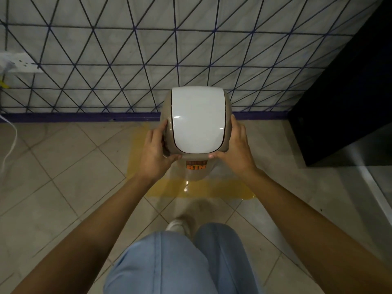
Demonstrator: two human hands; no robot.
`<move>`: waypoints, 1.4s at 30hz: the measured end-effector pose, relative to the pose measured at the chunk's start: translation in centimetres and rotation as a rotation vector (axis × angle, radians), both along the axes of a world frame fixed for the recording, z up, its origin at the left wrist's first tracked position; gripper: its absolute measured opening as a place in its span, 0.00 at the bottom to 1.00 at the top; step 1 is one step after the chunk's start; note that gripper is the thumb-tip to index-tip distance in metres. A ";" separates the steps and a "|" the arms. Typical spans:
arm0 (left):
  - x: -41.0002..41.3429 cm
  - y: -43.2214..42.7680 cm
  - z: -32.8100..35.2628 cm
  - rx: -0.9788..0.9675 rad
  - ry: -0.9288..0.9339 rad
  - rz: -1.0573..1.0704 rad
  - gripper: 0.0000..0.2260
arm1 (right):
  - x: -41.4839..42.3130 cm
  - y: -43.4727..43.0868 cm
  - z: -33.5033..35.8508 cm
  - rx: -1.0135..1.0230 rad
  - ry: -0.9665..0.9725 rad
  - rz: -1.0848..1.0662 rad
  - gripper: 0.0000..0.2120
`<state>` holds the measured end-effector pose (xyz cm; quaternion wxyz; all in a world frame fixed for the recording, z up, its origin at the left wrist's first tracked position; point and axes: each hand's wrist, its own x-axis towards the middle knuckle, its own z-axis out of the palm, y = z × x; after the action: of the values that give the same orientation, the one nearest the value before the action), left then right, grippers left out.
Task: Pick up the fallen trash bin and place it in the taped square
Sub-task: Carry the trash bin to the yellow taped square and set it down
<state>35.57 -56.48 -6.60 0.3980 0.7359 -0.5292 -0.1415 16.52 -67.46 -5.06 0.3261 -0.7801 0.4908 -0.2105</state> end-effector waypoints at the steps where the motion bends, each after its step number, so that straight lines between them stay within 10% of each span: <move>1: 0.2 -0.6 0.1 -0.003 0.007 0.004 0.45 | 0.3 -0.5 0.1 -0.008 -0.001 -0.001 0.60; 34: 5.0 -9.7 0.2 0.049 -0.013 0.022 0.40 | 5.3 -9.5 -1.5 -0.040 -0.124 -0.030 0.53; 42: 5.7 -10.8 0.4 0.185 0.448 0.063 0.40 | 5.2 -10.1 -1.2 0.069 -0.127 -0.002 0.58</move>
<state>41.32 -67.27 -6.19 0.4405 0.7356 -0.3893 -0.3365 21.72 -77.58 -6.25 0.3828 -0.7529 0.4770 -0.2431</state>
